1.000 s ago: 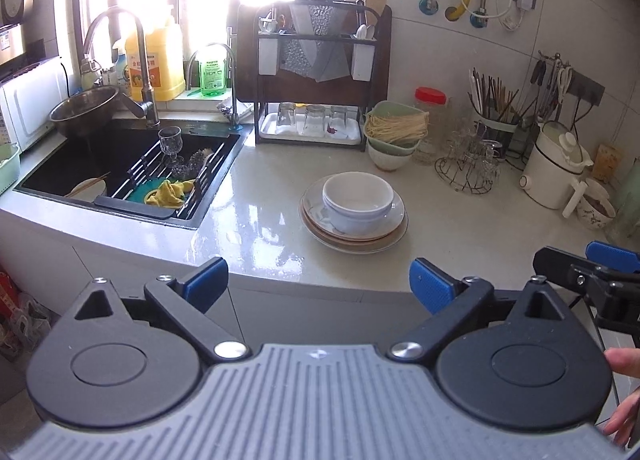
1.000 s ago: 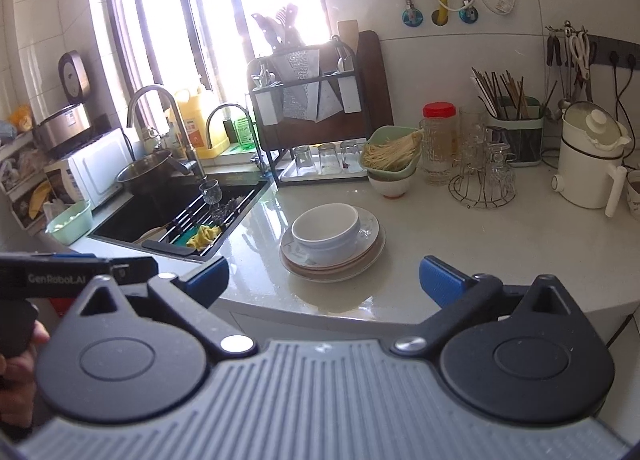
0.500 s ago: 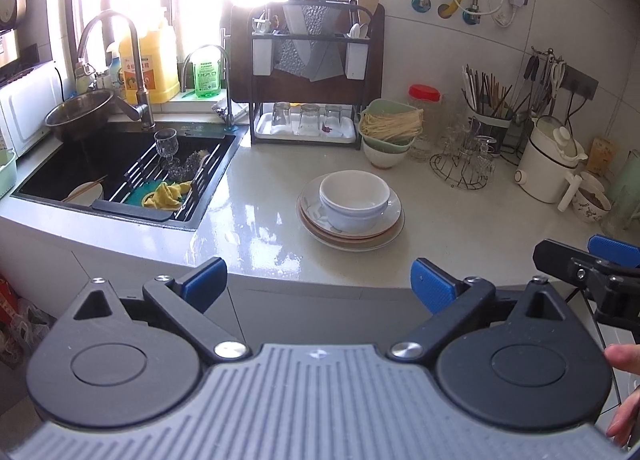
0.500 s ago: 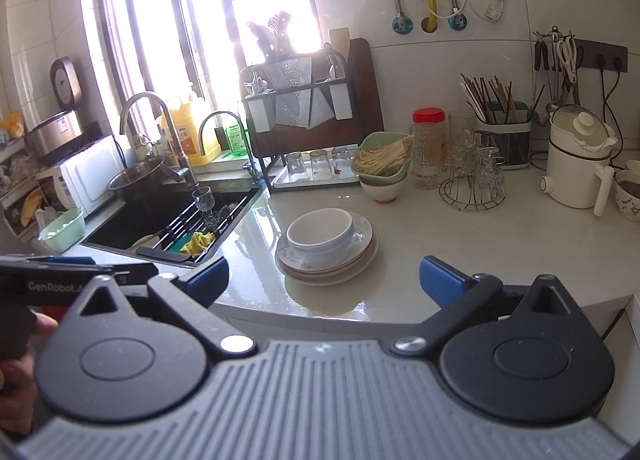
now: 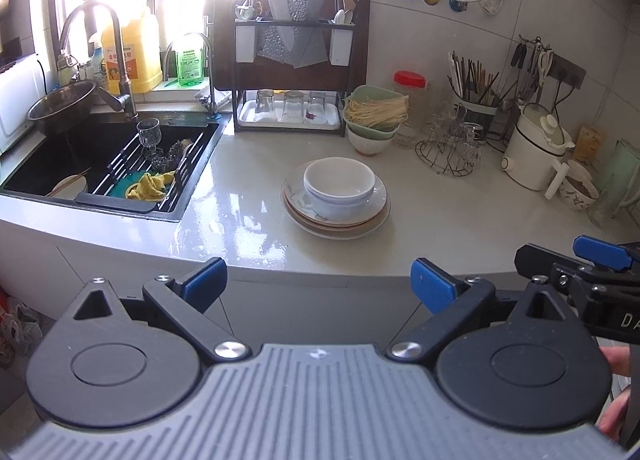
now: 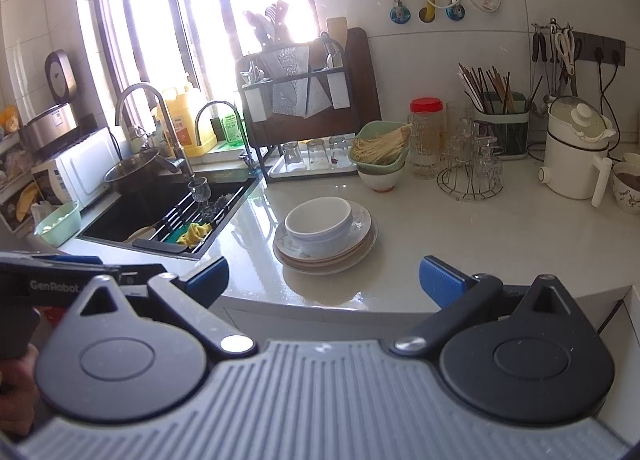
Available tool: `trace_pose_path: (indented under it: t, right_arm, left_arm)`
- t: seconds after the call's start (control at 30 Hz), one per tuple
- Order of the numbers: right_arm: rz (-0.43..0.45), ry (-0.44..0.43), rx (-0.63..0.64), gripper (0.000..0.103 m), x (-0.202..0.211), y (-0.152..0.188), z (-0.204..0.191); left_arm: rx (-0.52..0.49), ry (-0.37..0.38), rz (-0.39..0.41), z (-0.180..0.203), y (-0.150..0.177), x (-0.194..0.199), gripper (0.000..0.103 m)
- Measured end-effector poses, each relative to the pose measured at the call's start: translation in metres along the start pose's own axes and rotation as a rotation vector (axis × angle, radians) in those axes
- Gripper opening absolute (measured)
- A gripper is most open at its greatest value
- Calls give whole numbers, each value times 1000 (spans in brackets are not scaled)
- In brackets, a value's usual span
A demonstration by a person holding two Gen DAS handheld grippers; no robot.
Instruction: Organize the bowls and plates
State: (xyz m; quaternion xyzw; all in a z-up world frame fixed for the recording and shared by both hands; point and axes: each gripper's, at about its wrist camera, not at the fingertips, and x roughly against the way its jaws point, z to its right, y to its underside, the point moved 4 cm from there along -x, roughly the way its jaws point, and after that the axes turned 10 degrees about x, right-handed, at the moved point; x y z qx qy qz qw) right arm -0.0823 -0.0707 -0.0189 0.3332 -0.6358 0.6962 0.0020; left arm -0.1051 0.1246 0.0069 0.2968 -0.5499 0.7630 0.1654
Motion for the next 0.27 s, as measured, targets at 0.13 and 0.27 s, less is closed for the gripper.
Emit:
trace_pose_path:
  t: [0.13,0.27]
  right_arm:
    - [6,4,5,103,1,-1,0]
    - [7,1,-1,103,2,0,0]
  left_arm:
    - [0,15,-9,1,1,-1,100]
    - [5,13,-19,0,3,-2,100]
